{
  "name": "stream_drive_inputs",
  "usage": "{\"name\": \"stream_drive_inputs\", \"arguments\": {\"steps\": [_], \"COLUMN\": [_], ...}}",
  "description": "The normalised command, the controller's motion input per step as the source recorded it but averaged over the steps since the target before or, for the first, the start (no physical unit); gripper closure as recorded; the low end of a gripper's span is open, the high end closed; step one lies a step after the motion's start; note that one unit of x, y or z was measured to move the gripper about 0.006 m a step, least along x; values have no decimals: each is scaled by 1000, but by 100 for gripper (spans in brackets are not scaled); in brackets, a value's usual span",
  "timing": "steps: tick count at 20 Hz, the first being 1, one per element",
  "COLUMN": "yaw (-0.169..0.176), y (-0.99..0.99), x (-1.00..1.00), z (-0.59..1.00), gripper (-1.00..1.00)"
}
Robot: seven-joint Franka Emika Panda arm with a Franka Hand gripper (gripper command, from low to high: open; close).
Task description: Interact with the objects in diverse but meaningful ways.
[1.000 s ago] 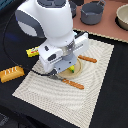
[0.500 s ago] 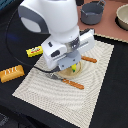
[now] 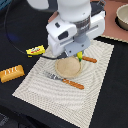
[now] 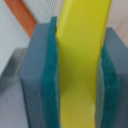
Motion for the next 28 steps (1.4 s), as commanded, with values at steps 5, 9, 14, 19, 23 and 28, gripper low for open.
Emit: {"name": "stream_drive_inputs", "arguments": {"steps": [5,9,14,19,23,28], "yaw": [82,98,96,90,88,83], "y": [198,266,257,273,314,351], "x": [-683,-814,-812,-802,-774,-691], "z": [158,124,96,58,0,0], "gripper": [100,100,100,100,100,100]}}
